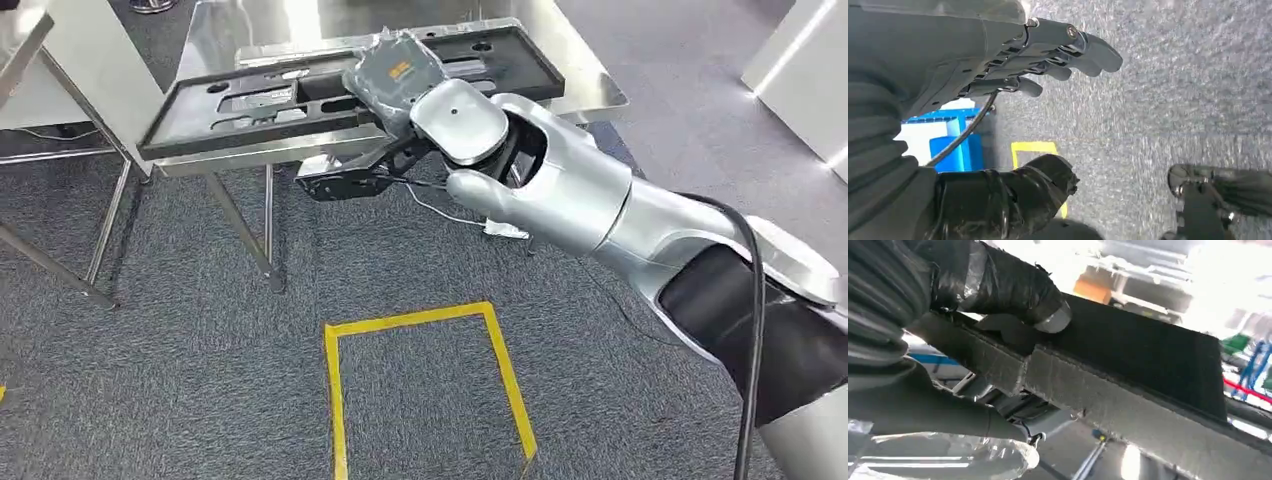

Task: Take the parts from the cabinet and place them on the table.

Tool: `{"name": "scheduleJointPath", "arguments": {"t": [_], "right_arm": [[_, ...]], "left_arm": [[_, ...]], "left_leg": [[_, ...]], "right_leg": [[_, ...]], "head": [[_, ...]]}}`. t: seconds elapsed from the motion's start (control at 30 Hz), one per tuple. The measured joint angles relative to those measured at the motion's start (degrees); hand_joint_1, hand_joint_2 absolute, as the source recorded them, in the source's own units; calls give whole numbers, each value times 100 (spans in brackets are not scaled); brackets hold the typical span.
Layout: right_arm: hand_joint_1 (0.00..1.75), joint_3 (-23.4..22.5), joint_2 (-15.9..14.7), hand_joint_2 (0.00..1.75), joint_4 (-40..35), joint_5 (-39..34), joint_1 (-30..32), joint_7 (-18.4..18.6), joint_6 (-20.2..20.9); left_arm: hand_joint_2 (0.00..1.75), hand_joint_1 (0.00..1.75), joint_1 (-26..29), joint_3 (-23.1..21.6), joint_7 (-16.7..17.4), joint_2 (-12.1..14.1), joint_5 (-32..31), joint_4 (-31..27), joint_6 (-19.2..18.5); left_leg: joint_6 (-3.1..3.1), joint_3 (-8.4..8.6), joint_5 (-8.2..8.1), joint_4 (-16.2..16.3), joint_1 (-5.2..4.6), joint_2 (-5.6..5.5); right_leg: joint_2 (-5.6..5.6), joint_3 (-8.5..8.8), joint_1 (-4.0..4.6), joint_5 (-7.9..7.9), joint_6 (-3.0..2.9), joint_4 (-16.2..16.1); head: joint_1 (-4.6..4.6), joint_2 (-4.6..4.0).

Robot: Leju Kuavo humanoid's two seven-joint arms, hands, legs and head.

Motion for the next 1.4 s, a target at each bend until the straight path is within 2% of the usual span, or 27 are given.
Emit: {"name": "scheduleJointPath", "arguments": {"t": [0.07, 0.1, 0.13, 0.2, 0.27, 0.3, 0.4, 0.43, 0.47, 0.5, 0.57, 0.6, 0.73, 0.77, 0.8, 0.83, 0.9, 0.93, 0.97, 1.0, 1.07, 1.1, 1.13, 1.23, 1.3, 1.33, 1.4], "right_arm": [[175, 9, 20, 175, 13, 13, 9, 0, -31], [175, 22, 41, 175, 39, 41, 13, -2, -96], [175, 24, 129, 175, 48, 68, 31, -31, -160], [175, 24, 206, 175, 155, 129, 91, -87, -289], [175, 24, 357, 175, 280, 186, 83, -140, -395], [175, 24, 441, 175, 339, 210, 67, -172, -450], [175, 24, 676, 175, 599, 225, 1, -249, -551], [175, 24, 734, 175, 690, 217, 1, -266, -560], [175, 24, 778, 175, 750, 210, 2, -291, -562], [175, 24, 826, 175, 807, 201, 0, -321, -568], [175, 24, 913, 175, 900, 197, -44, -326, -581], [175, 24, 933, 175, 946, 199, -70, -326, -607], [175, 24, 997, 175, 1117, 199, -99, -347, -631], [175, 24, 1001, 175, 1147, 199, -103, -361, -638], [175, 24, 1001, 175, 1185, 203, -109, -383, -643], [175, 24, 1001, 175, 1211, 210, -123, -391, -647], [175, 24, 1001, 175, 1259, 219, -112, -391, -653], [175, 24, 1003, 175, 1289, 217, -86, -404, -651], [175, 24, 1005, 175, 1314, 219, -59, -424, -651], [175, 24, 1008, 175, 1337, 216, -48, -431, -649], [175, 24, 1012, 175, 1381, 219, -57, -439, -649], [175, 24, 1012, 175, 1405, 219, -61, -442, -647], [175, 24, 1014, 175, 1427, 219, -85, -442, -645], [175, 24, 1029, 175, 1449, 216, -96, -446, -614], [175, 24, 1019, 175, 1471, 216, -114, -435, -597], [175, 24, 1016, 175, 1475, 216, -128, -433, -592], [175, 22, 1016, 175, 1475, 179, -139, -424, -549]], "left_arm": [[175, 0, 7, 0, 17, 2, -7, 0, -7], [175, 0, 3, 0, 42, 11, -11, 0, -7], [175, 0, -8, 0, 48, 11, -13, 0, -7], [175, 0, -9, 0, 48, 11, -31, 0, -15], [175, 0, 0, 0, 37, 26, -44, 0, -26], [175, 0, -2, 0, 28, 26, -46, 0, -26], [175, 0, -15, 0, 39, 26, -46, 0, -63], [175, 0, -12, 0, 59, 22, -46, 0, -79], [175, 0, -9, 0, 79, 15, -46, 0, -94], [175, 0, 0, 0, 116, 11, -46, 0, -105], [175, 0, 15, -2, 146, 11, -46, 0, -109], [175, 0, 15, -2, 170, 26, -46, 2, -111], [175, 0, 12, -2, 249, 24, -46, 2, -122], [175, 0, 20, -2, 256, 24, -46, 2, -120], [175, 0, 28, -2, 262, 11, -46, 2, -118], [175, 0, 27, -2, 262, 2, -46, 2, -118], [175, 0, 15, -2, 256, 0, -46, 2, -118], [175, 0, 14, -2, 247, -2, -48, 2, -120], [175, 0, 14, -2, 234, -4, -50, 2, -125], [175, 0, 19, -2, 203, -7, -52, 2, -125], [175, 0, 23, -2, 184, -11, -57, 2, -127], [175, 0, 29, -2, 166, -22, -70, 2, -135], [175, 0, 18, -2, 146, -31, -70, 2, -144], [175, 0, 10, -2, 98, -31, -50, 2, -146], [175, 0, 28, -2, 118, -33, -44, 2, -153], [175, 0, 34, -2, 166, -35, -53, 2, -151], [175, 0, 19, -4, 266, -39, -92, 2, -133]], "left_leg": [[-95, 0, -156, 176, 30, -30], [-155, -38, -227, 261, -2, -42], [-177, -66, -257, 307, -13, -47], [-212, -59, -258, 268, 5, -46], [-270, -79, -314, 320, 26, -34], [-306, -168, -426, 534, 34, -34], [-377, -911, -893, 1811, 49, -34], [-378, -1066, -899, 2034, 48, -34], [-367, -1114, -775, 2022, 48, -34], [-340, -1019, -499, 1717, 48, -34], [-240, -585, 97, 686, 28, -35], [-170, -439, 152, 319, 0, -35], [-120, -387, 85, 255, -52, -26], [-112, -293, 128, 129, 7, -20], [-111, -233, 136, 73, 10, -7], [-77, -207, 120, 61, 12, -6], [-35, -177, 70, 79, 6, -7], [-22, -156, 35, 90, -1, -9], [-19, -117, -3, 97, -6, -19], [-24, -70, -54, 118, -10, -37], [-47, 35, -175, 185, -13, -64], [-67, 59, -249, 216, -15, -72], [-113, 38, -297, 282, -67, -80], [-193, 41, -320, 252, -17, -74], [-268, 25, -403, 327, -8, -58], [-314, -89, -501, 567, -3, -44], [-388, -630, -827, 1493, 50, -42]], "right_leg": [[-34, 377, -63, 546, 57, -945], [-26, 470, -40, 402, 57, -1043], [-17, 442, -37, 398, -53, -1050], [-15, 429, -4, 370, -129, -1042], [-10, 453, -41, 369, -211, -1063], [-4, 469, -45, 353, -240, -1063], [2, 513, -28, 301, -284, -1062], [0, 550, -24, 277, -283, -1064], [-2, 596, -21, 244, -281, -1066], [-2, 655, -15, 208, -279, -1066], [0, 768, -5, 146, -272, -1080], [0, 791, -19, 125, -265, -1092], [14, 826, -2, 115, -120, -1199], [11, 831, 35, 89, -77, -1212], [-13, 802, 23, 33, -75, -1079], [-15, 652, 29, -121, -88, -762], [-14, 129, 46, -461, -87, 153], [-15, -107, 55, -519, -80, 491], [-15, -211, 56, -426, -77, 553], [-15, -171, 58, -175, -86, 332], [-17, 182, 63, 463, -129, -592], [-24, 324, 76, 608, -178, -1019], [-20, 440, 110, 515, -197, -1090], [7, 416, 136, 455, -265, -1102], [20, 524, 66, 451, -309, -1200], [14, 561, 45, 434, -336, -1216], [19, 611, 39, 386, -353, -1221]], "head": [[4, 0], [11, 0], [0, 0], [13, 0], [7, 0], [-20, 0], [-20, 0], [-15, 0], [-17, 0], [-17, 0], [-20, 0], [-15, 0], [-15, 0], [-2, 0], [4, 0], [11, 0], [11, 0], [11, 0], [11, 0], [13, 0], [13, 0], [15, 0], [-4, 0], [-11, 0], [-9, 0], [-44, 0], [-50, 0]]}}
